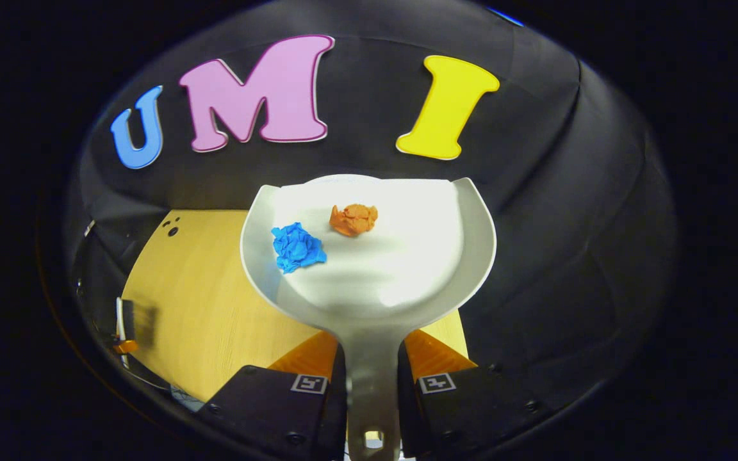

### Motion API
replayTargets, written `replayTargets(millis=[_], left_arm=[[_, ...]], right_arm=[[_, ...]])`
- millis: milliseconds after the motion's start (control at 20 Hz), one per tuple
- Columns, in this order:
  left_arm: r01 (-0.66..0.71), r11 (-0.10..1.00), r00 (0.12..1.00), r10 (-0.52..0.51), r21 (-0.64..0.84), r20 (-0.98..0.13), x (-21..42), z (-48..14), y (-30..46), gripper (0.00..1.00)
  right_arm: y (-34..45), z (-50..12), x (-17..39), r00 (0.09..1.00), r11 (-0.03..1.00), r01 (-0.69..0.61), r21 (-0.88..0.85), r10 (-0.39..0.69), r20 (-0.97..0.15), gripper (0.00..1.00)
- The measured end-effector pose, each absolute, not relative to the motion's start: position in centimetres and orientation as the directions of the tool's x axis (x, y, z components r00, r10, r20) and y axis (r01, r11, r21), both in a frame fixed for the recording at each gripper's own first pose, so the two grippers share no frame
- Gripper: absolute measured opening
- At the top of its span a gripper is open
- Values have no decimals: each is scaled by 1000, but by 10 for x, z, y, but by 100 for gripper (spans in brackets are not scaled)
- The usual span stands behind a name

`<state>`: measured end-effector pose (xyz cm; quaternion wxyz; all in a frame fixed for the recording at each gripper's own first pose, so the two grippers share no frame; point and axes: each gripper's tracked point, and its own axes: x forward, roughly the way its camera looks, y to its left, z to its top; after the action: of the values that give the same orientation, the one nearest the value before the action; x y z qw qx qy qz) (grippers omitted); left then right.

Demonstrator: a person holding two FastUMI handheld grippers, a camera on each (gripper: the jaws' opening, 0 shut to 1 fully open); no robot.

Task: Pick up the small broom and dustpan from the desktop, sweep the trash into the dustpan with the broom, and then empty the trash into the garbage bin.

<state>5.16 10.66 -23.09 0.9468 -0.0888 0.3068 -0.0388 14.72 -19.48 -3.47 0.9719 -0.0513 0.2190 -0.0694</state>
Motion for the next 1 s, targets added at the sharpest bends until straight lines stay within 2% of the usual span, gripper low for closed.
replayTargets(millis=[200,250,300,450,550,600,650,700,800,850,1000], left_arm=[[-49,974,817,-88,-221,-569,41,-231,140,27],[-69,971,818,-77,-231,-570,39,-232,149,25],[-91,965,817,-69,-246,-573,37,-234,155,28],[-127,949,816,-66,-289,-575,31,-239,168,27],[-143,959,815,-27,-245,-579,31,-240,183,27],[-144,963,814,-15,-227,-581,33,-238,189,27],[-144,965,816,-11,-221,-578,35,-233,194,27],[-145,965,819,-9,-221,-574,37,-228,196,26],[-146,965,823,-4,-218,-568,40,-221,200,29],[-145,966,825,-1,-213,-566,42,-218,200,26],[-118,976,822,-9,-185,-570,41,-209,198,26]], right_arm=[[-215,-29,188,873,968,201,-148,-245,-422,36],[-220,-27,197,870,961,213,-177,-269,-413,32],[-225,-26,205,866,951,227,-208,-295,-404,37],[-239,-29,220,841,908,286,-306,-391,-375,37],[-247,-34,223,828,876,304,-374,-438,-351,37],[-247,-34,223,827,865,306,-398,-449,-339,41],[-248,-30,223,829,852,313,-419,-461,-316,37],[-248,-27,221,829,835,318,-450,-475,-296,37],[-253,-26,225,831,779,313,-543,-502,-241,37],[-252,-23,223,833,745,306,-593,-511,-211,37],[-257,-11,218,835,609,298,-735,-539,-108,37]])
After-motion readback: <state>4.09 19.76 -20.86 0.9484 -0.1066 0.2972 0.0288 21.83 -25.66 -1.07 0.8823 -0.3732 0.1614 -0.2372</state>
